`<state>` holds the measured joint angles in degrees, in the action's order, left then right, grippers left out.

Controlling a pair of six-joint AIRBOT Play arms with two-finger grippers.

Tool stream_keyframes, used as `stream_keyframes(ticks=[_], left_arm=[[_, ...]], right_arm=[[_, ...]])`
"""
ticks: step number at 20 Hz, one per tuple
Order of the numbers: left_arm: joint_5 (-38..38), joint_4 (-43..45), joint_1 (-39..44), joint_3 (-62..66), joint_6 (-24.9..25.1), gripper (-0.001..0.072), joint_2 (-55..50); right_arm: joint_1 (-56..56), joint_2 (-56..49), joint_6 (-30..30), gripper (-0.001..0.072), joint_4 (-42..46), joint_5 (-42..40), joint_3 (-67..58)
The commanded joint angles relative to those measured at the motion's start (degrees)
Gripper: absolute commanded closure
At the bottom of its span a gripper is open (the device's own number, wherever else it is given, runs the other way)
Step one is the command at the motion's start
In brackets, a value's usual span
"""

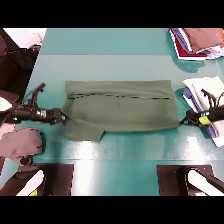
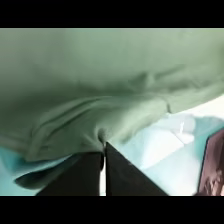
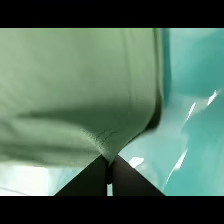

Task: Fold the shirts.

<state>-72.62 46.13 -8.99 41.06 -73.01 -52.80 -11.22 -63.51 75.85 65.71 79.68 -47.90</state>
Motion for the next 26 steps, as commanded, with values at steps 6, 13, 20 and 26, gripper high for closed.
stream_keyframes(ticks=[6,13,20,26], left_arm=[[9.88,-0.17,-0.04,23.26,1.01,0.0677,-19.89],[15.34,-1.64,-0.04,37.51,1.09,0.0676,-38.42],[21.05,-3.5,-0.09,38.18,0.85,0.0135,-41.35],[4.59,3.89,-2.91,41.53,0.96,0.0134,-40.44]], right_arm=[[7.19,-18.71,4.15,0.0693,-0.22,-3.69,-27.19],[7.17,-33.97,5.33,0.0693,-3.78,-3.67,-43.25],[7.17,-43.78,5.38,0.0196,-11.67,-4.94,-54.34],[5.31,-39.01,1.7,0.0213,-11.52,2.89,-53.0]])
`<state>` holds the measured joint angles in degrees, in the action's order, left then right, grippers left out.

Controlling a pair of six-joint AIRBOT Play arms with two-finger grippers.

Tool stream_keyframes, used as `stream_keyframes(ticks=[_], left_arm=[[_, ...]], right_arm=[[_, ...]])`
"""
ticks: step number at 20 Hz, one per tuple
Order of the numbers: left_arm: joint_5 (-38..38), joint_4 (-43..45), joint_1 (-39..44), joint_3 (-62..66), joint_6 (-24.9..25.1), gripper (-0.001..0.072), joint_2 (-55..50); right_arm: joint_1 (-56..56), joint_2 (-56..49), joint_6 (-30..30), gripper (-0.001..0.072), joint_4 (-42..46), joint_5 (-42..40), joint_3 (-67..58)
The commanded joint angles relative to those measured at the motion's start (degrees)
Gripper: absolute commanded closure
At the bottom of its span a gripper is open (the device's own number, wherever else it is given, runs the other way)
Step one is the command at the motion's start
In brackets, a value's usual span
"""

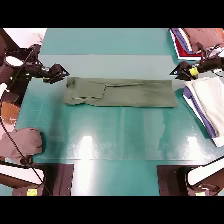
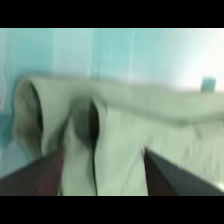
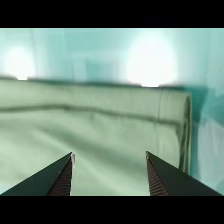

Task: Fold the shirts.

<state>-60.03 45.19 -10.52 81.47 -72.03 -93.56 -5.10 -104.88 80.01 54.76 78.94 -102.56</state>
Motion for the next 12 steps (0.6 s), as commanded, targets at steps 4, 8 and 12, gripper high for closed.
stream_keyframes(ticks=[4,8,12], left_arm=[[-12.9,10.67,-1.77,-1.09,-0.61,0.0134,0.35],[-12.39,10.56,-1.25,-4.81,-0.39,0.0134,0.35],[-11.74,10.25,-1.66,-3.23,-0.81,0.0134,0.48]], right_arm=[[-1.81,9.53,-3.63,0.0213,-0.74,3.19,12.13],[-2.14,14.58,-4.07,0.0213,-0.72,1.6,20.24],[-4.31,13.99,-4.04,0.0058,-0.74,1.03,26.05]])
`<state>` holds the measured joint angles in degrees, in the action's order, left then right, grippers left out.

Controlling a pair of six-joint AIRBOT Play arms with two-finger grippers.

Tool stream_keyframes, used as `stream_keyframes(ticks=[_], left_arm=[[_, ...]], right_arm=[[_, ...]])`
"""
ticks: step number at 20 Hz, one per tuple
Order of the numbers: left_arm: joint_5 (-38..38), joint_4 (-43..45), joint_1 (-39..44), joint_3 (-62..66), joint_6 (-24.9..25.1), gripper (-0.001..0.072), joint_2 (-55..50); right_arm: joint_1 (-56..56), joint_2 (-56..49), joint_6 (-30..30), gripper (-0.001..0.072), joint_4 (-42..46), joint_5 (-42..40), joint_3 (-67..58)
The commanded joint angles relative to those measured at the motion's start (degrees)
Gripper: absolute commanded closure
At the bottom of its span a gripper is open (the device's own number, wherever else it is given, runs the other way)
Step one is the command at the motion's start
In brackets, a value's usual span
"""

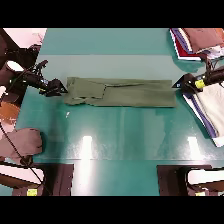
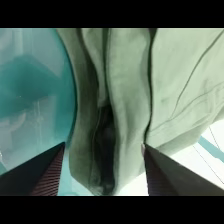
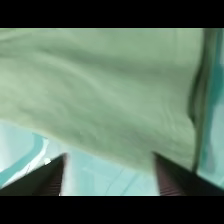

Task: Fold the shirts.

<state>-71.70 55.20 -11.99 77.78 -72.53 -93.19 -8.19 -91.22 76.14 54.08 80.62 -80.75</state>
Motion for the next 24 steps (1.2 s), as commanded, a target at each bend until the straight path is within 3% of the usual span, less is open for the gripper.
stream_keyframes(ticks=[1,2,3,6,7,12,15,17,20,24], left_arm=[[0.22,0.09,-0.17,1.05,-0.72,0.0134,0.44],[0.68,-0.13,-0.17,1.55,-0.72,0.0153,1.03],[1.2,-0.15,-0.17,1.86,-0.68,0.024,1.9],[3.13,-0.5,-0.07,2.19,-0.68,0.0601,4.28],[3.3,-1.11,-0.07,2.32,-0.48,0.0676,4.57],[2.4,-2.03,0.35,2.34,-0.48,0.0675,4.55],[1.25,-2.03,0.35,2.34,-0.48,0.0675,4.55],[0.48,-2.45,1.09,2.34,-0.57,0.0676,4.55],[2.51,-2.43,6.1,2.36,-1.11,0.0677,4.46],[7.8,-2.4,17.03,8.35,-1.46,0.0677,0.87]], right_arm=[[-1.88,-0.57,-0.17,0.0058,-0.2,-1.92,4.87],[-2.36,-1.53,-0.13,0.0059,-0.42,-3.26,4.94],[-2.73,-2.45,-0.11,0.0059,-1.01,-4.92,4.92],[-2.6,-5.88,-0.15,0.0061,-1.84,-7.56,2.73],[-2.16,-7.32,-0.15,0.006,-1.99,-7.39,1.18],[0.0,-15.54,-0.13,0.0067,-1.84,-2.14,-6.93],[0.46,-16.72,-0.11,0.0126,-2.01,-2.91,-7.06],[0.66,-16.74,-0.15,0.0312,-2.05,-2.84,-6.38],[1.79,-16.76,-2.67,0.0694,-2.05,-1.68,-7.1],[3.19,-16.72,-2.23,0.0695,-2.05,5.51,-14.43]])
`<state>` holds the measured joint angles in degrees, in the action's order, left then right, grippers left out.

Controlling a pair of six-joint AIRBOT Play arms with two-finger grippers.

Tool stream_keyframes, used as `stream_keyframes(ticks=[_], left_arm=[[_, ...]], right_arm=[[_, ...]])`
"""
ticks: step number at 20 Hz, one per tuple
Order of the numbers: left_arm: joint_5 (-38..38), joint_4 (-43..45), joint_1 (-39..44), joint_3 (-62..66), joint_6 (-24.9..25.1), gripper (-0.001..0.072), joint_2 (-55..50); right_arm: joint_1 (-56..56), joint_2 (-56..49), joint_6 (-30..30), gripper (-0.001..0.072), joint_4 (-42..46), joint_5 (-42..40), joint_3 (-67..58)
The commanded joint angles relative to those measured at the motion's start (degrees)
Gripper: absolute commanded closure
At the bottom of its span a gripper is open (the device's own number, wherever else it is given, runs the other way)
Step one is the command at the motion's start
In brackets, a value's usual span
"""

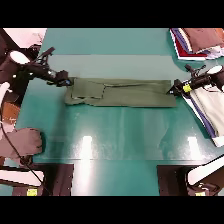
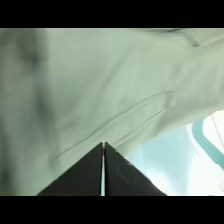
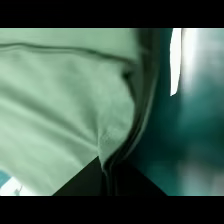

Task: Fold the shirts.

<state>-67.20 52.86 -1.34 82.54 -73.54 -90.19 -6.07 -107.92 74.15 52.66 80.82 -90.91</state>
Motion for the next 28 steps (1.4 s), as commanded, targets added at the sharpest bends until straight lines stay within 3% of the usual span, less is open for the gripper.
stream_keyframes(ticks=[1,5,8,10,13,20,28], left_arm=[[3.56,-0.07,8.87,6.69,-1.16,0.0677,-4.11],[3.96,-0.07,17.44,19.06,-4.37,0.0677,-14.38],[3.78,-0.13,21.75,24.59,-6.32,0.0677,-21.53],[4.02,-0.13,24.02,26.34,-7.15,0.0677,-25.11],[7.04,-0.44,26.36,26.69,-7.23,0.0677,-27.54],[9.57,-1.73,26.77,26.69,-7.63,0.0677,-28.44],[10.14,-1.84,26.64,26.69,-7.21,0.0677,-28.41]], right_arm=[[1.6,-0.02,0.79,0.0695,-0.63,7.93,-7.37],[5.29,-0.02,5.75,0.0695,-0.7,14.16,-21.05],[8.61,0.44,8.13,0.0695,-1.38,14.73,-29.66],[10.23,2.84,8.07,0.0695,-7.37,11.8,-28.74],[12.02,7.43,5.51,0.0695,-14.4,5.2,-22.86],[20.31,8.0,2.97,0.0695,-14.08,2.69,-27.17],[26.43,8.0,-4.07,0.0695,-15.65,-2.03,-26.82]])
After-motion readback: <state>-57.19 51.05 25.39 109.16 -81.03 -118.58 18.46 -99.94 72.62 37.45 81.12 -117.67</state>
